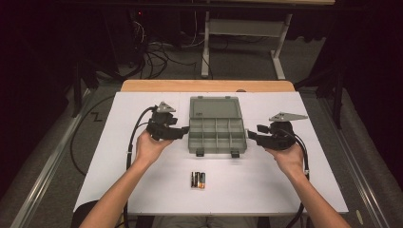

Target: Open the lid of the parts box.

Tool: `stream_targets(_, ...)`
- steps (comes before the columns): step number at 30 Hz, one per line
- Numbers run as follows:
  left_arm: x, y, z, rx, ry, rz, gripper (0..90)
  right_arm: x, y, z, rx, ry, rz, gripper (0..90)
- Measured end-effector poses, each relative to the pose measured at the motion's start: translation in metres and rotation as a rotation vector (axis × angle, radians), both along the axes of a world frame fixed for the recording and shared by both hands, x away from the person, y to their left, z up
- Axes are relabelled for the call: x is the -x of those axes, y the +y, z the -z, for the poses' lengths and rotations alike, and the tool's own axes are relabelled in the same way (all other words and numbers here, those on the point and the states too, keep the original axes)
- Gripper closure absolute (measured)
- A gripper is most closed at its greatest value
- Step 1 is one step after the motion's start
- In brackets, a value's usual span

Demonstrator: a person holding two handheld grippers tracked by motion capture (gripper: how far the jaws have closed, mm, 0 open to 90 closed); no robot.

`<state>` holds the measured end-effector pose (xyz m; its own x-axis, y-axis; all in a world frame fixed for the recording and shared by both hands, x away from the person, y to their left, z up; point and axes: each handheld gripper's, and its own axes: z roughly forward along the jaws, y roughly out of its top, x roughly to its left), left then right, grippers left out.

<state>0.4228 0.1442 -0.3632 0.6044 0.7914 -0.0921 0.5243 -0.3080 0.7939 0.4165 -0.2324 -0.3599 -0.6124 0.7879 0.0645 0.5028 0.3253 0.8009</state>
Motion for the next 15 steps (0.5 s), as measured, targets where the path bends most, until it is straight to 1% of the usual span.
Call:
stream_targets(3,0.003,0.002,0.000,-0.005,-0.003,0.001,37.8,0.002,-0.002,0.002,-0.001,-0.006,0.002,51.3)
stream_targets(7,0.008,0.005,0.001,0.016,-0.031,-0.007,37.5,0.005,-0.005,0.002,-0.006,-0.024,-0.001,50.6)
stream_targets(11,0.013,0.009,0.003,0.030,-0.041,-0.005,37.4,0.009,-0.007,0.002,-0.008,-0.039,-0.003,49.6)
stream_targets(13,0.014,0.010,0.003,0.029,-0.036,-0.004,37.4,0.010,-0.008,0.003,-0.004,-0.047,-0.008,49.2)
stream_targets(15,0.017,0.012,0.003,0.033,-0.050,-0.006,37.4,0.012,-0.009,0.003,-0.011,-0.052,-0.005,48.7)
